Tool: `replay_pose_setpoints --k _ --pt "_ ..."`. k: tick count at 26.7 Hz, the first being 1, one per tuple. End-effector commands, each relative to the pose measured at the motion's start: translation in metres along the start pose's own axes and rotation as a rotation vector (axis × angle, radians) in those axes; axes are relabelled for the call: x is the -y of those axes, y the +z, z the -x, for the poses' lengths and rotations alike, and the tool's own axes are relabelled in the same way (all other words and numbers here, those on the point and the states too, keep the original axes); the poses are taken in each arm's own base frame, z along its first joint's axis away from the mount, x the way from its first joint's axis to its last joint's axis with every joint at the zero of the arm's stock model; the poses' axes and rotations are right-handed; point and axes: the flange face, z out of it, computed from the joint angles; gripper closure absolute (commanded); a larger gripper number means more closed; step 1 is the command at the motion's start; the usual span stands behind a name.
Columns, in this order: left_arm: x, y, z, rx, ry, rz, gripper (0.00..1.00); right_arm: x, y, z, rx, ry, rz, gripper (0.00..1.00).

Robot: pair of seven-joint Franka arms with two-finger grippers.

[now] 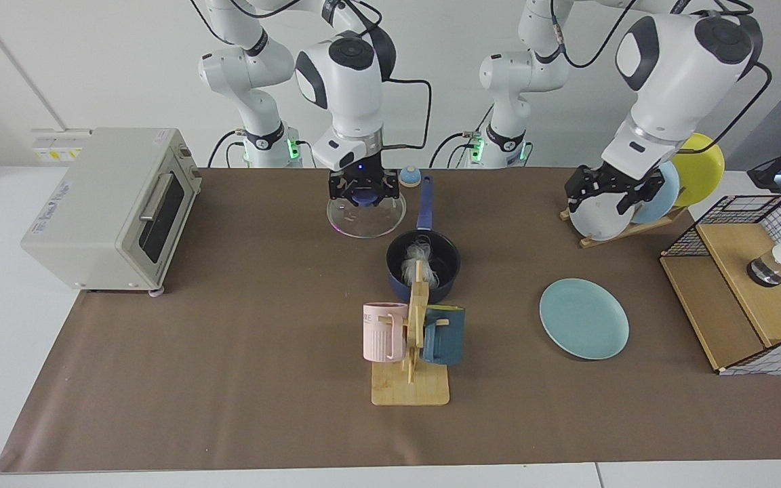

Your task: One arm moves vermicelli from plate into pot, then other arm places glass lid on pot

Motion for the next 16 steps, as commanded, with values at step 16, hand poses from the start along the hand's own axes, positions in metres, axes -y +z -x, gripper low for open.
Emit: replay_pose_setpoints --k 16 --pt "0.026 -0.001 0.009 0.005 0.032 -0.016 0.0 0.123 0.06 -0.04 -0.023 0.151 0.004 1.0"
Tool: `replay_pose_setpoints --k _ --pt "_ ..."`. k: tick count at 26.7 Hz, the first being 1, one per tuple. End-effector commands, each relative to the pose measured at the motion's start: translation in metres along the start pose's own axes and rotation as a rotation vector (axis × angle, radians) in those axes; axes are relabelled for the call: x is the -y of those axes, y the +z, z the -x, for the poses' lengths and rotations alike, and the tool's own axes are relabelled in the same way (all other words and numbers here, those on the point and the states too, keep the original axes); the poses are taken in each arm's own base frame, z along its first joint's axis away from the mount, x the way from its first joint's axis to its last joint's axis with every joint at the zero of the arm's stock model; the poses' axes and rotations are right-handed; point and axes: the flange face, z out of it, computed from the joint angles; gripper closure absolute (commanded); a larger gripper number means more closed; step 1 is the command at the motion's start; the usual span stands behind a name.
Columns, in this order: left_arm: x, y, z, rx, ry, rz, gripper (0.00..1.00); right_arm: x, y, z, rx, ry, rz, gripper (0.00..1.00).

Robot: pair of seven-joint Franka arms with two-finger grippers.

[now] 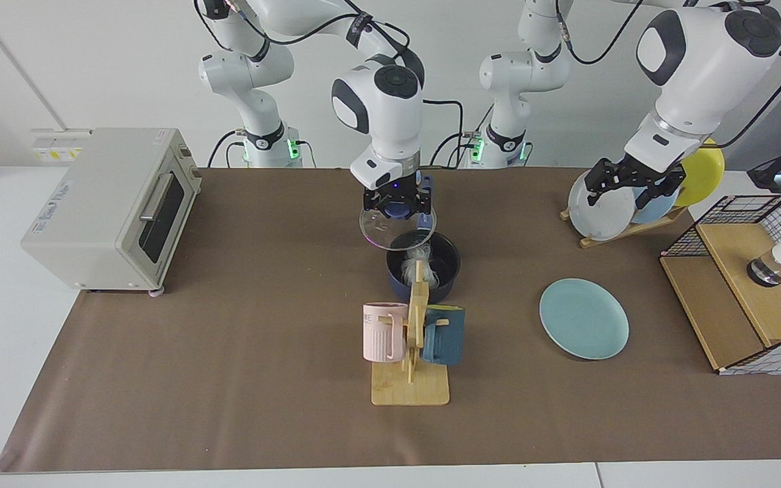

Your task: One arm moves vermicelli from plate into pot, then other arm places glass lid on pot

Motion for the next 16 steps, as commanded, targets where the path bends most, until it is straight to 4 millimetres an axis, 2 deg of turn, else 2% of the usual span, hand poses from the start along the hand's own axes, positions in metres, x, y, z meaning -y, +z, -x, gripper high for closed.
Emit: replay_pose_setpoints --k 1,6,12,16 --pt "-0.002 0.001 0.002 -0.005 0.009 -0.014 0.0 0.017 0.012 -0.013 -0.015 0.025 0.008 1.0" --pt "-0.009 0.0 -0.002 -0.038 0.01 0.027 0.0 0.018 0.015 -0.022 -0.034 0.037 -0.003 1.0" --pt "-0.013 -0.001 -0.004 -0.048 -0.087 0.033 0.0 0.019 0.026 -0.024 -0.027 0.037 -0.004 1.0" --pt "-0.017 -0.002 -0.005 -0.051 -0.076 0.024 0.0 0.019 0.03 -0.026 -0.026 0.04 -0.001 1.0"
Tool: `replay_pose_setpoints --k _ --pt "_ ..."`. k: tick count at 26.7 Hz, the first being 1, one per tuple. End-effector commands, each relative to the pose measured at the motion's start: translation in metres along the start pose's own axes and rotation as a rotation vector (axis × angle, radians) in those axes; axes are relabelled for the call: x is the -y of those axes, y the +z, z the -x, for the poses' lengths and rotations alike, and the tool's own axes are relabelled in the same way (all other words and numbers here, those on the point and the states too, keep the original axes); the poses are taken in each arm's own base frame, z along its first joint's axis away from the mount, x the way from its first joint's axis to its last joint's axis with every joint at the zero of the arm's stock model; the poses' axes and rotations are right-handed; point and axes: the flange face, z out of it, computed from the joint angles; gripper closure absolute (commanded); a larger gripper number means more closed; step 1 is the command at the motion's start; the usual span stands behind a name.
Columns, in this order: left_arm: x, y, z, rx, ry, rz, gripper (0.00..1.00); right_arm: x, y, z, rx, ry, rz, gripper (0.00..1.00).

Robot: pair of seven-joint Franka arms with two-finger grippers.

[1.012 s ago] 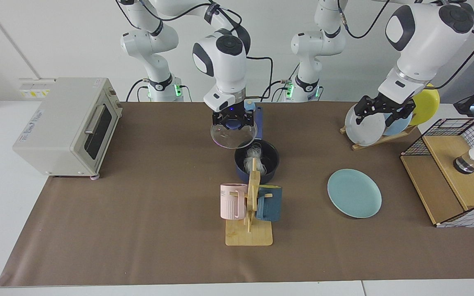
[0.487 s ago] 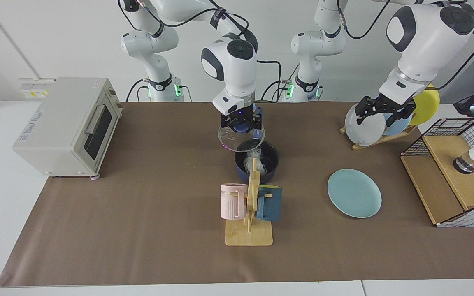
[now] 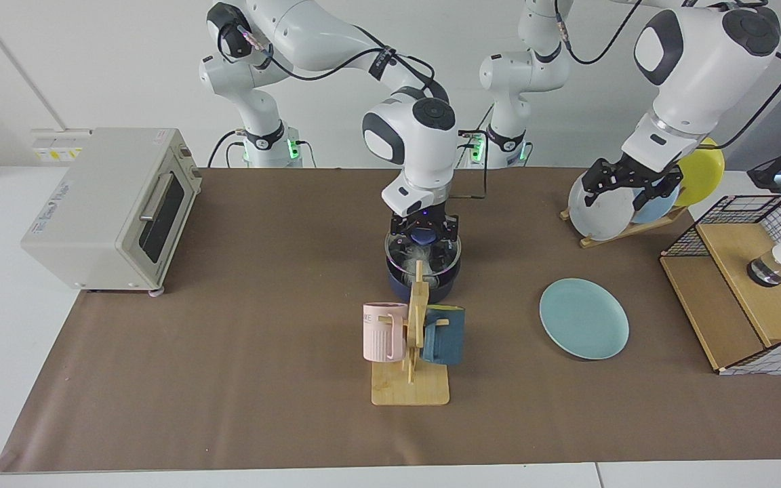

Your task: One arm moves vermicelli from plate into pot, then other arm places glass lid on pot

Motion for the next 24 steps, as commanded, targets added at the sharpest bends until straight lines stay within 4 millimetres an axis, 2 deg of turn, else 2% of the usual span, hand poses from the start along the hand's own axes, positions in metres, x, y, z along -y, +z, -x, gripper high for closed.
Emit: replay_pose_setpoints --k 1,11,17,24 --pt "-0.005 0.001 0.0 -0.017 -0.021 0.001 0.0 0.007 0.001 -0.006 -0.024 0.027 -0.011 1.0" --pt "-0.005 -0.001 0.001 -0.013 -0.021 -0.001 0.0 0.009 0.02 -0.008 -0.014 0.031 -0.01 1.0" --pt "-0.008 -0.002 0.001 -0.015 -0.014 -0.001 0.0 0.009 0.02 -0.008 -0.015 0.038 -0.008 1.0" --pt "0.002 -0.004 0.002 -0.019 -0.031 -0.001 0.0 0.009 0.021 -0.008 -0.015 0.034 -0.004 1.0"
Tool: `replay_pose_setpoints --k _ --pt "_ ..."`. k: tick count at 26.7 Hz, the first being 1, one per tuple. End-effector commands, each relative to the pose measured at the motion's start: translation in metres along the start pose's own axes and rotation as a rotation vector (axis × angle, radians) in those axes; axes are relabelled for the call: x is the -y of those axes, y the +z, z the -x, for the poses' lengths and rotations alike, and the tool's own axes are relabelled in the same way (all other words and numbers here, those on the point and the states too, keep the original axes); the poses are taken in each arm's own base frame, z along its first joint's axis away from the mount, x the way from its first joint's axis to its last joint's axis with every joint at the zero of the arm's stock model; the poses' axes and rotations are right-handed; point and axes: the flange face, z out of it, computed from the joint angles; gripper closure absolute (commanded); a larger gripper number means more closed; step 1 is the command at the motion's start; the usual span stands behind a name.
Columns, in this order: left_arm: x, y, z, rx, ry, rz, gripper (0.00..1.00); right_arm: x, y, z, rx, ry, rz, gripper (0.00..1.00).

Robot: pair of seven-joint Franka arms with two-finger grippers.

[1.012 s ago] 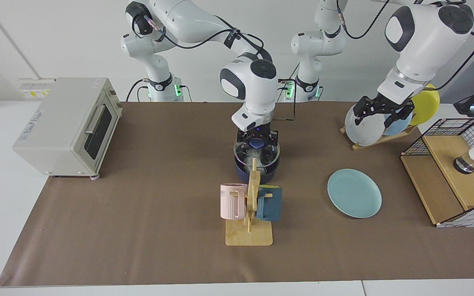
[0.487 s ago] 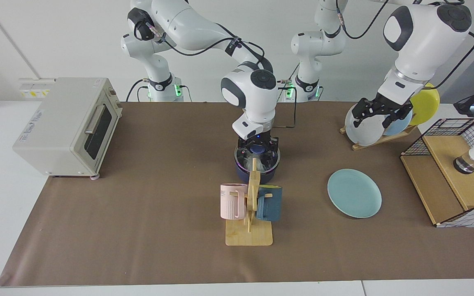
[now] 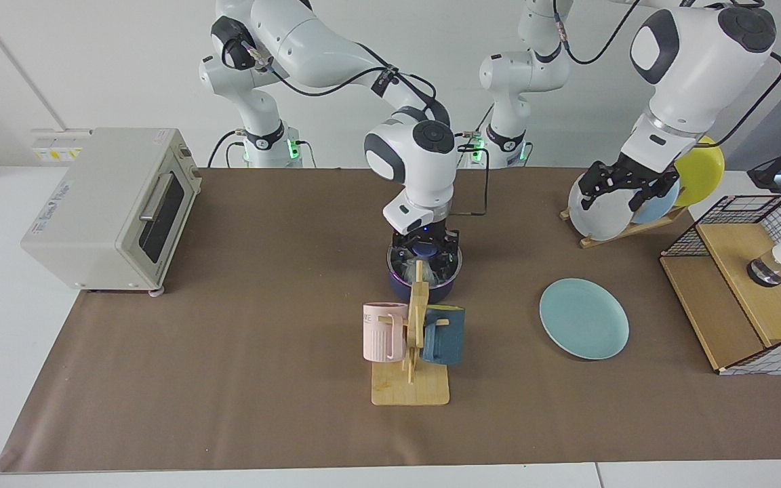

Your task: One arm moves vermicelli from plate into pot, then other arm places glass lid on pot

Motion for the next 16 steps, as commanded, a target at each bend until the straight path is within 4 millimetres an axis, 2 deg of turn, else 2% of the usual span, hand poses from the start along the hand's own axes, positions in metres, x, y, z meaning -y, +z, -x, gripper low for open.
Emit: replay_pose_setpoints --k 1,6,16 --pt "0.006 -0.003 0.002 -0.014 -0.026 -0.002 0.0 0.005 0.001 -0.002 -0.026 0.021 0.002 1.0" --pt "0.009 -0.004 0.002 -0.016 -0.031 -0.003 0.0 0.004 0.011 -0.004 -0.016 0.021 0.012 1.0" --pt "0.004 -0.004 0.002 -0.016 -0.02 -0.003 0.0 0.002 0.011 -0.007 -0.019 0.026 0.007 1.0"
